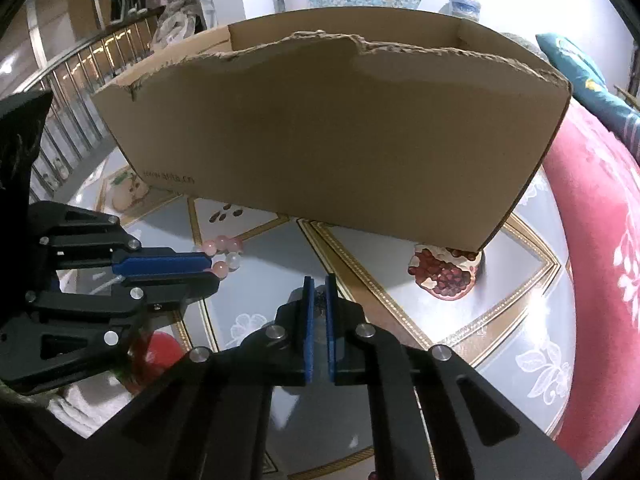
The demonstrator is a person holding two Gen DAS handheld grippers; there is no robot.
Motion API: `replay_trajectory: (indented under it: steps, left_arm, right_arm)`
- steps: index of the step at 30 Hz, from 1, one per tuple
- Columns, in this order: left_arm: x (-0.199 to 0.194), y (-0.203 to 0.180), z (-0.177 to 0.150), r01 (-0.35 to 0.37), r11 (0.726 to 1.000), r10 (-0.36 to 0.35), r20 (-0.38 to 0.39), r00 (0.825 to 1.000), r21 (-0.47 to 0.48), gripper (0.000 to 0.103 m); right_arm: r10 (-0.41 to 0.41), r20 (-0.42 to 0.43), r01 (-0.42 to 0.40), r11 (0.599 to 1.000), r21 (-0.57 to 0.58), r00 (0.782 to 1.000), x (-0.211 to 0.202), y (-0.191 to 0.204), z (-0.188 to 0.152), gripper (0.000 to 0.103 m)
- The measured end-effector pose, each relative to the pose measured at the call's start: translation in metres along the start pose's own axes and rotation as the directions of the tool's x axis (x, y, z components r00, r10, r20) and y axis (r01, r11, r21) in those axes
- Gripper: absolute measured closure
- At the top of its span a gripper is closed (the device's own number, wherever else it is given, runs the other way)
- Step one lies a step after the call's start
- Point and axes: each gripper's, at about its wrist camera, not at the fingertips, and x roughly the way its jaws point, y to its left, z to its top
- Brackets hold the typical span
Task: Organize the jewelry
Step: 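Lift both held pieces and carry them over the cardboard box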
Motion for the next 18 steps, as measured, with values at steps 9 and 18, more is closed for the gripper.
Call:
replay_trajectory:
  steps: [9,18]
  left_arm:
    - [0.002,0.001,0.001,0.003,1.000,-0.002,0.007,1.000,-0.011,0.094]
    - [0.001,0.005,0.001,-0.021,0.999,0.021,0.016,1.000,-0.027,0.095]
  right_arm:
    - [0.103,0.084,-0.115,0.980,0.160,0.991,-0.027,-0.029,0.006,0.100]
    - [0.123,0.153,-0.147,0.976,0.160,0.980,-0.054,-0.024,0.016,0.100]
